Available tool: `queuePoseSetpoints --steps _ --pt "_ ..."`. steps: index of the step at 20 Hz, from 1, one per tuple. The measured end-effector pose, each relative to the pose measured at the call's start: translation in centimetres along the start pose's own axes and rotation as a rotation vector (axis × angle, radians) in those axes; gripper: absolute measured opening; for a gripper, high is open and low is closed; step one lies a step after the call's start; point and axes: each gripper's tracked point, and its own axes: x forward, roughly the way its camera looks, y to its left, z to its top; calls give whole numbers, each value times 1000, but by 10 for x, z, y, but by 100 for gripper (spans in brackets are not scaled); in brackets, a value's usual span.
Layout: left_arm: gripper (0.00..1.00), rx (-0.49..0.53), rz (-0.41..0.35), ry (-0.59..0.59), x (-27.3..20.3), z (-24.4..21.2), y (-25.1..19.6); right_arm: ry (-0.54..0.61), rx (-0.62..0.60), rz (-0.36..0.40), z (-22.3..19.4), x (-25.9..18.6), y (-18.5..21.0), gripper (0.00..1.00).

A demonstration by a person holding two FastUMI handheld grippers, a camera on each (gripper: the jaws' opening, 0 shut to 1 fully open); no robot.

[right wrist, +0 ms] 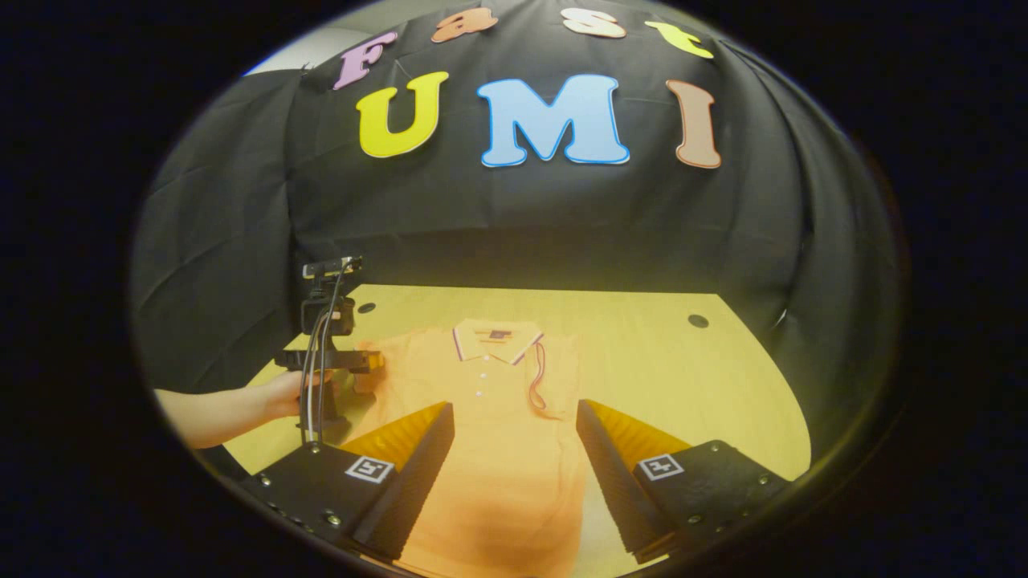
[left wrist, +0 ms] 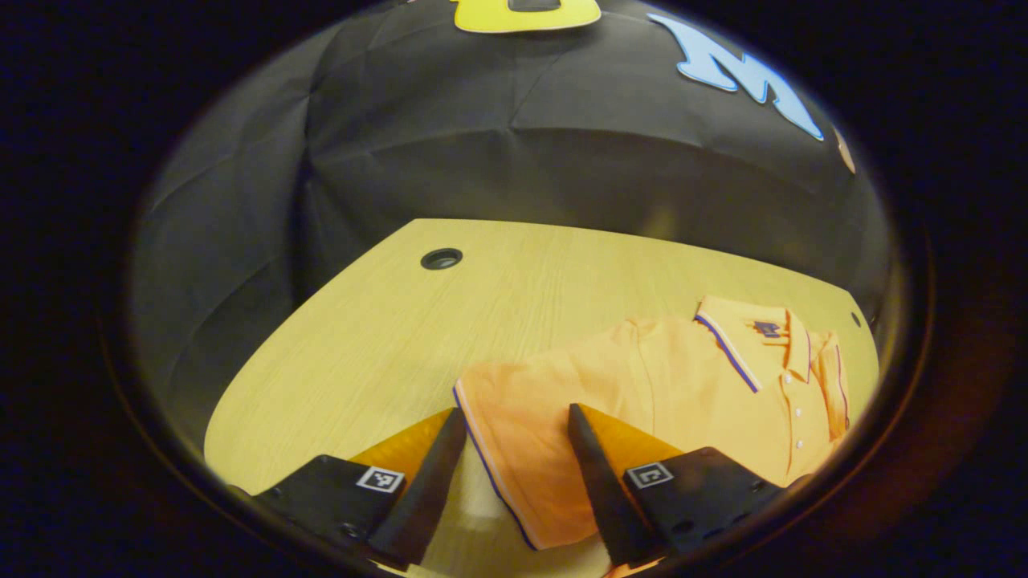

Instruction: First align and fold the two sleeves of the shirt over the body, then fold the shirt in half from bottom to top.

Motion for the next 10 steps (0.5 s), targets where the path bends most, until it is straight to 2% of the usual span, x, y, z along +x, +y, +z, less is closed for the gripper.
queuePoseSetpoints --steps 3,4,5,6,7,10 --pt "46 10 -11 4 1 -1 -8 7 10 4 -3 2 -1 95" --pt "38 17 -6 7 1 -1 -9 7 14 4 -4 1 -1 95" --pt "23 36 -7 10 1 -1 -11 5 17 2 -3 -1 -4 95" --pt "22 51 -8 15 2 -1 -13 4 20 -1 -4 0 -4 95" --pt "12 66 -2 19 0 -1 -13 3 21 -5 -4 0 -6 95" --pt "12 76 -1 -17 -10 14 -20 1 30 -16 -6 -3 -12 95"
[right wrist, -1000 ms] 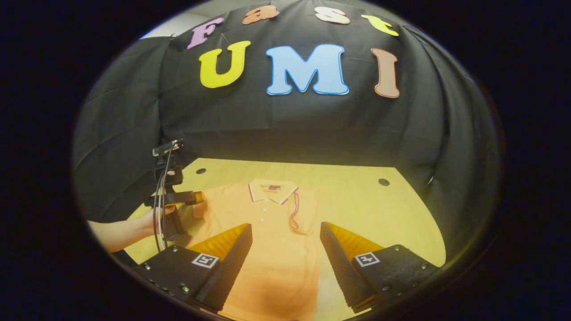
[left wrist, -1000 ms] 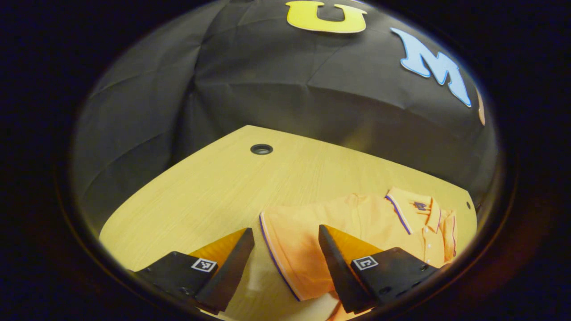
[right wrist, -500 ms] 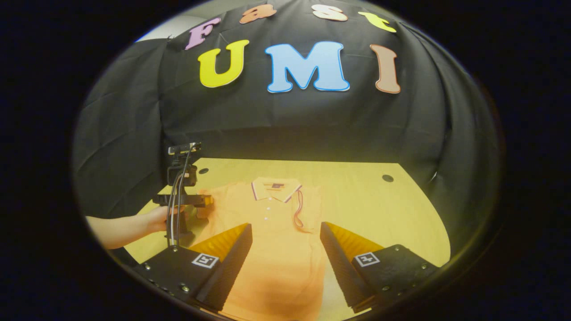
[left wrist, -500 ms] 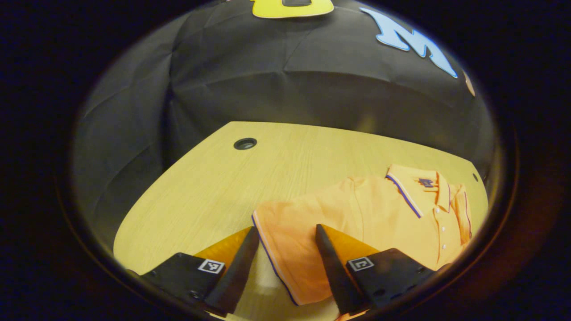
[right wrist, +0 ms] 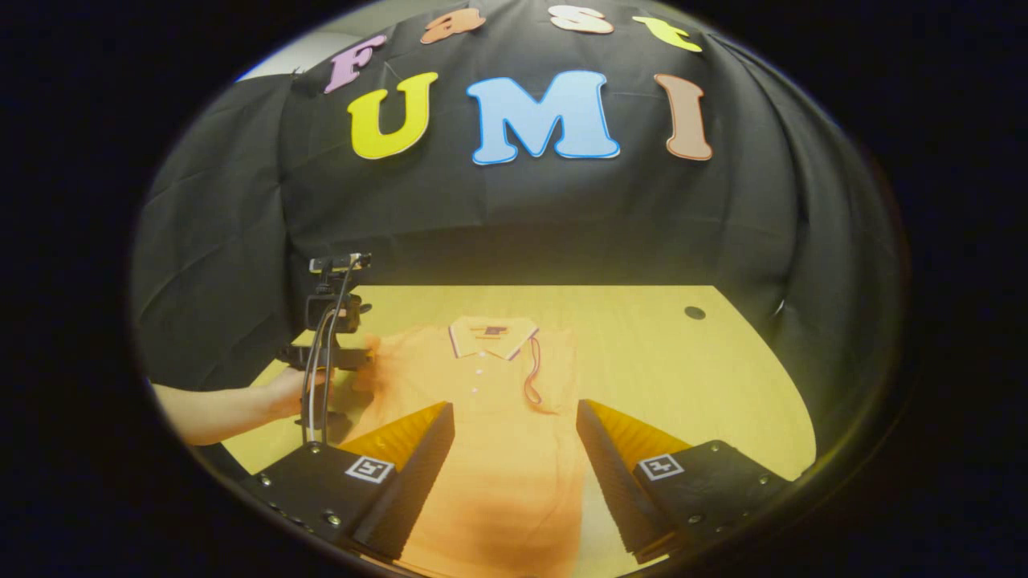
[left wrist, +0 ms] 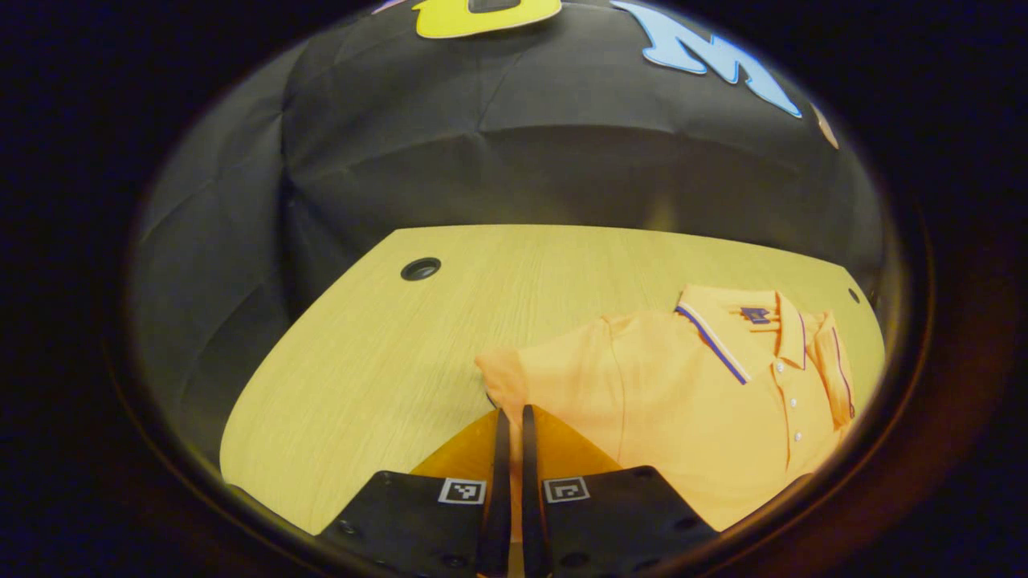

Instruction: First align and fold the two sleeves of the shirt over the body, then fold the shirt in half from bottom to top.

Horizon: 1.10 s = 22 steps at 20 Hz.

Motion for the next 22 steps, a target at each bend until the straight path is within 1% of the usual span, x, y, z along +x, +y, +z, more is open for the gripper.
queuePoseSetpoints --steps 2,4,7,9,14,18,21,22 --pt "12 15 -1 -34 -11 14 -6 0 7 -4 -2 0 -3 95" --pt "12 38 -21 -67 -22 28 -19 4 11 -8 -4 0 -4 95" --pt "12 123 -44 -103 -32 40 -39 4 26 -5 -5 -1 -3 95" --pt "12 184 -64 -102 -36 37 -56 0 25 -10 -6 -1 -2 95" --pt "13 273 -139 -86 -34 23 -96 7 31 -41 -15 -5 -1 95" --pt "12 298 -184 -36 -27 4 -114 16 59 -96 -24 -13 -3 95" --pt "14 309 -212 -20 -25 -1 -121 13 75 -139 -27 -20 -7 95" --pt "14 306 -232 -14 -28 -4 -125 11 77 -147 -29 -21 -9 95"
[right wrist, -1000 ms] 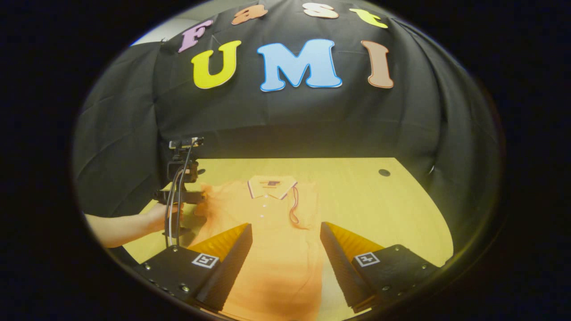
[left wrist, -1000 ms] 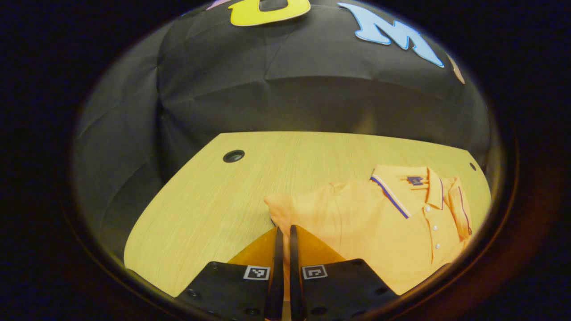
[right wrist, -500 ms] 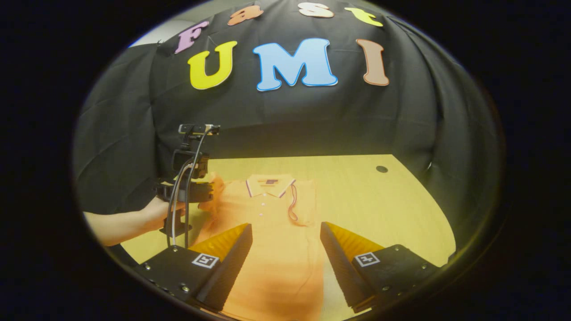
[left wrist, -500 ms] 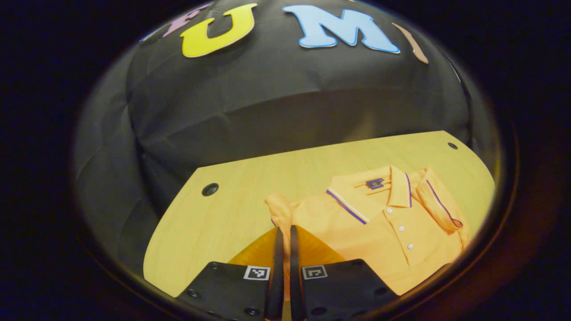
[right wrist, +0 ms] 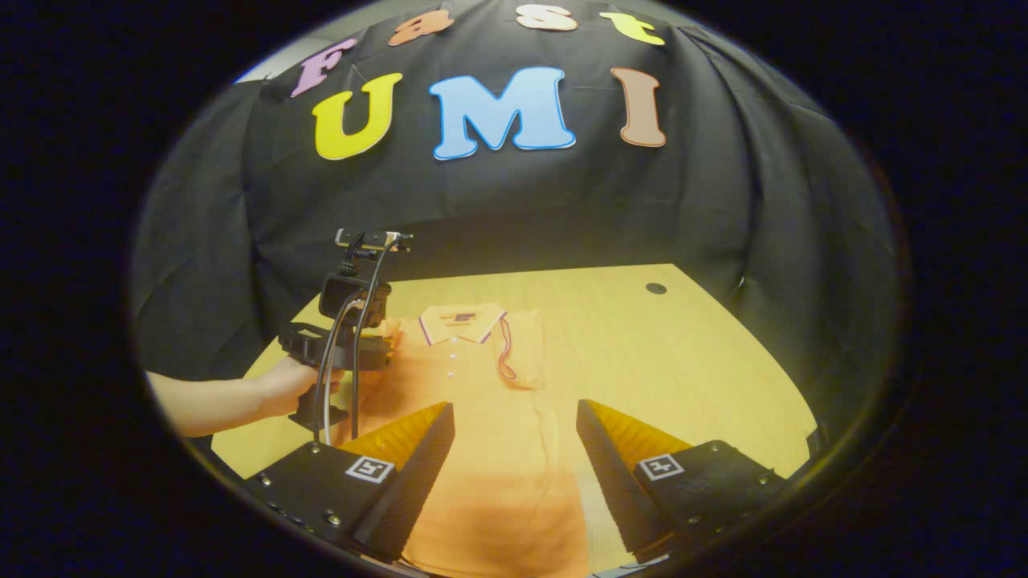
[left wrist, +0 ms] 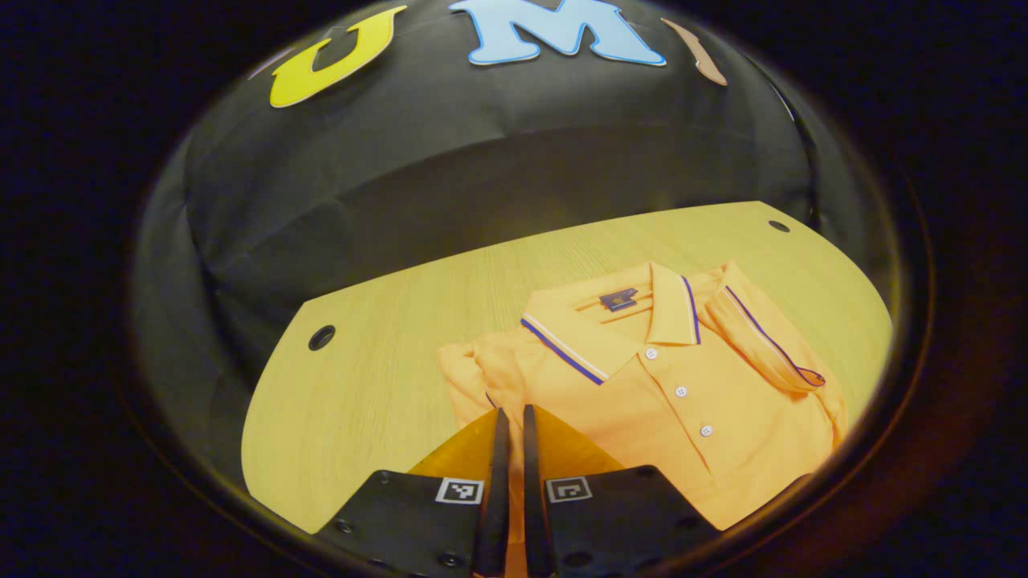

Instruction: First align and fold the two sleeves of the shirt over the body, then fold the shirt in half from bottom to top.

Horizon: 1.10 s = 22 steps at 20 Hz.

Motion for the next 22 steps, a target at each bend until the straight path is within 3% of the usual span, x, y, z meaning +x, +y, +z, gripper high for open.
queuePoseSetpoints --steps 1,2,4,5,6,7,8,9,14,15,17,21,22 --pt "25 -4 -5 -2 -1 -1 -1 0 2 -3 0 0 -1 95" --pt "25 -9 -28 -2 -5 0 -6 1 2 -3 -1 -1 -2 95" --pt "41 -18 -56 -9 -15 -2 -13 7 -3 3 -3 0 -4 95" --pt "65 -26 -77 -7 -22 -4 -19 8 -8 9 -5 2 -6 95" --pt "72 -25 -86 -2 -30 -7 -22 12 -13 19 -7 4 -6 95" --pt "85 -20 -84 2 -37 -12 -23 20 -21 28 -10 5 -7 95" --pt "88 -20 -84 4 -47 -16 -26 34 -32 38 -17 5 -8 95" --pt "99 -22 -85 5 -57 -23 -28 48 -44 50 -23 6 -8 95" --pt "96 -48 -93 6 -125 -60 -43 157 -99 108 -74 0 -15 95" --pt "100 -57 -96 14 -139 -71 -46 187 -101 115 -85 -5 -18 94" --pt "96 -86 -106 35 -172 -96 -53 221 -101 142 -103 -16 -22 95" --pt "100 -125 -91 65 -228 -143 -56 264 -126 172 -135 -35 -30 95" --pt "96 -123 -84 71 -240 -152 -56 273 -130 178 -142 -39 -32 95"
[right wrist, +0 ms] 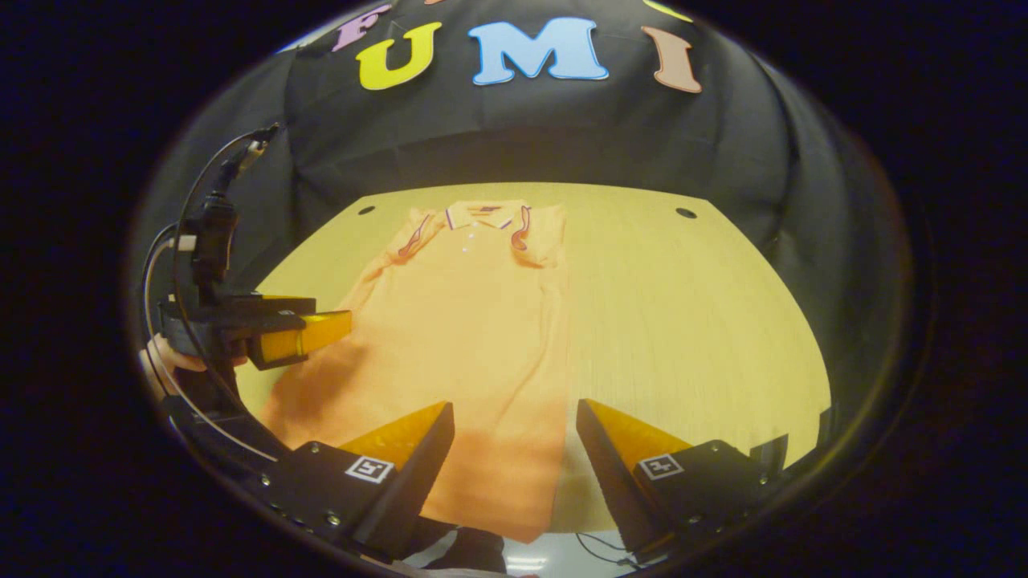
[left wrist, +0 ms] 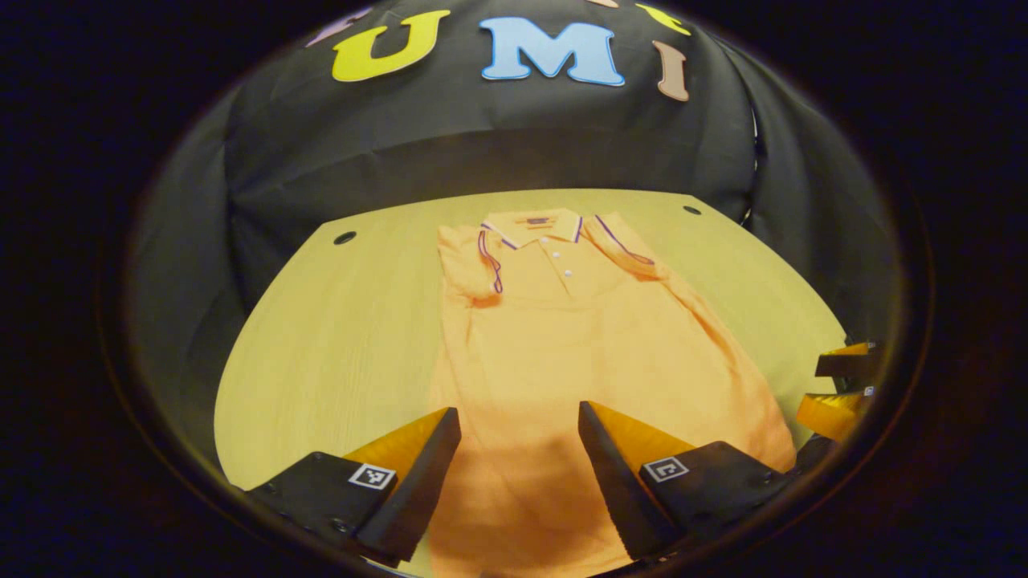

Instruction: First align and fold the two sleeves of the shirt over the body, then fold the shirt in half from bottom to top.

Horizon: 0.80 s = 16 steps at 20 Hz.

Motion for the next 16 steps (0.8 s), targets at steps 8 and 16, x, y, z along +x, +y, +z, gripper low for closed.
queuePoseSetpoints --steps 8,16 --pt "100 -13 3 41 -54 -55 3 56 -10 5 -40 -7 5 95" --pt "100 -4 -41 122 -73 -112 17 166 45 -39 -88 -5 7 95"
